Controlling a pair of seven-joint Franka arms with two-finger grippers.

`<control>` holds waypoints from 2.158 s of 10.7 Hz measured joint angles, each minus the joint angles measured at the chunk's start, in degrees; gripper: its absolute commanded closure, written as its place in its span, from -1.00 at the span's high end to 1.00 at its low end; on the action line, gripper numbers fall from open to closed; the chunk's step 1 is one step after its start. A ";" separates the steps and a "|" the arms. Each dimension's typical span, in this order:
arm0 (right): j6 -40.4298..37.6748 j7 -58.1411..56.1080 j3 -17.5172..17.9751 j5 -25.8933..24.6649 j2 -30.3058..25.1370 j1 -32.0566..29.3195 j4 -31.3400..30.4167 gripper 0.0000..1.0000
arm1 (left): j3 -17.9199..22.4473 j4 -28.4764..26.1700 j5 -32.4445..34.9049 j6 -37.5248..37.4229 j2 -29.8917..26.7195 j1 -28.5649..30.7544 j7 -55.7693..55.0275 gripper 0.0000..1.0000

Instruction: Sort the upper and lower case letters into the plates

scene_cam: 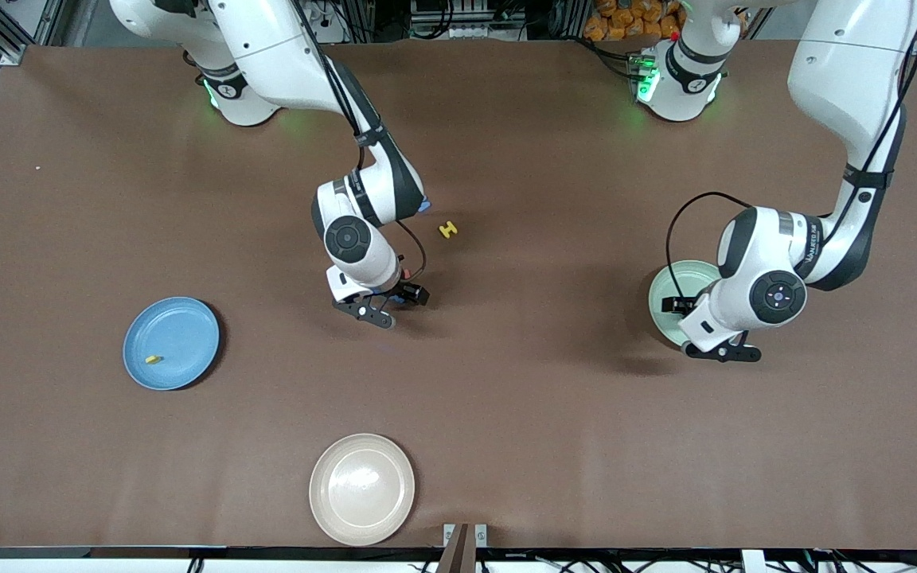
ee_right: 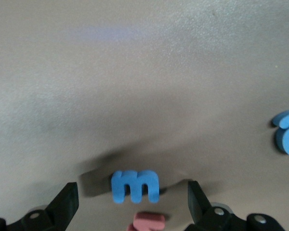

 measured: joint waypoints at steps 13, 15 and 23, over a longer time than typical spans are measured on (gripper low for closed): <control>-0.29 0.50 -0.29 -3.88 -0.73 0.52 0.66 -1.00 | -0.34 -0.03 -11.93 0.82 -1.98 -20.52 -26.75 1.00; -3.44 -2.83 -3.14 -5.55 -1.13 0.46 0.78 -1.00 | -0.36 -0.05 -14.17 1.28 -1.98 -22.81 -30.75 1.00; -10.52 -33.37 -17.67 -6.16 -3.85 -4.19 -1.75 -1.00 | -0.49 0.30 -18.99 8.98 0.50 -32.86 -48.75 0.98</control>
